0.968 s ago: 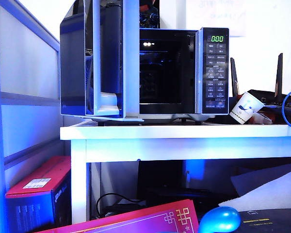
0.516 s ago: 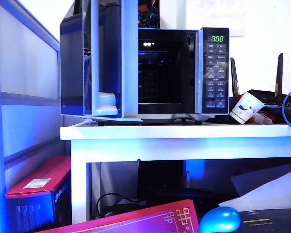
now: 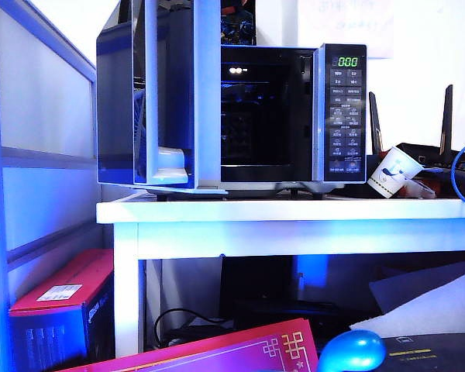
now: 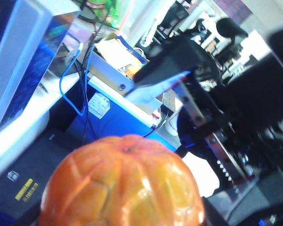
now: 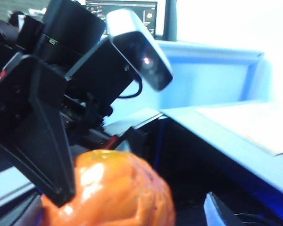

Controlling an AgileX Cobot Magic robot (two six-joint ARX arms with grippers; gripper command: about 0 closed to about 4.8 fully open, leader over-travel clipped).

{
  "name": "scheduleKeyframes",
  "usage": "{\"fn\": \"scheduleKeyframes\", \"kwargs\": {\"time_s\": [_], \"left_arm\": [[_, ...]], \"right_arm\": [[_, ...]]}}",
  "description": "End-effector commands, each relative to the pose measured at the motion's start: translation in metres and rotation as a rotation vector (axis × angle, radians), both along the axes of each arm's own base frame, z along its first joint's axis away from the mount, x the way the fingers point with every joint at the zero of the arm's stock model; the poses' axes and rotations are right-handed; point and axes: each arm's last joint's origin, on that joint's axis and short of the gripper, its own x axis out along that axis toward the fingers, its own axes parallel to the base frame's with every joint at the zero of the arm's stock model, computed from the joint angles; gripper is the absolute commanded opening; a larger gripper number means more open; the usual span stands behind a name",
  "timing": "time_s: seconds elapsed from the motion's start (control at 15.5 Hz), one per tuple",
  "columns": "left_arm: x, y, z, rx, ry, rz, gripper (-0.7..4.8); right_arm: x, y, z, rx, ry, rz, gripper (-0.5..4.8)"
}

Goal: Open the microwave door, place the orange inside the microwave, then close the microwave door.

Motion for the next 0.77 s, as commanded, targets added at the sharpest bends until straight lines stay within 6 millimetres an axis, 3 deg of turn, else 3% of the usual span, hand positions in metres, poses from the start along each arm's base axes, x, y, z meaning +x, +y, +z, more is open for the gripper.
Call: {"fn": "scheduleKeyframes", "kwargs": {"time_s": [0.06,0.77], "left_arm": [[-0.004,0.000,0.005,-0.013,-0.069,-0.050,1.73],[-0.005,-0.002,0.004,-0.020,-0.067,-0.076,1.73]], "right_arm": [[-0.001,0.001,0.002,0.008,0.012,0.048,4.79],[0.005,0.014,-0.013,-0.006,0.079,0.083,4.79]]}}
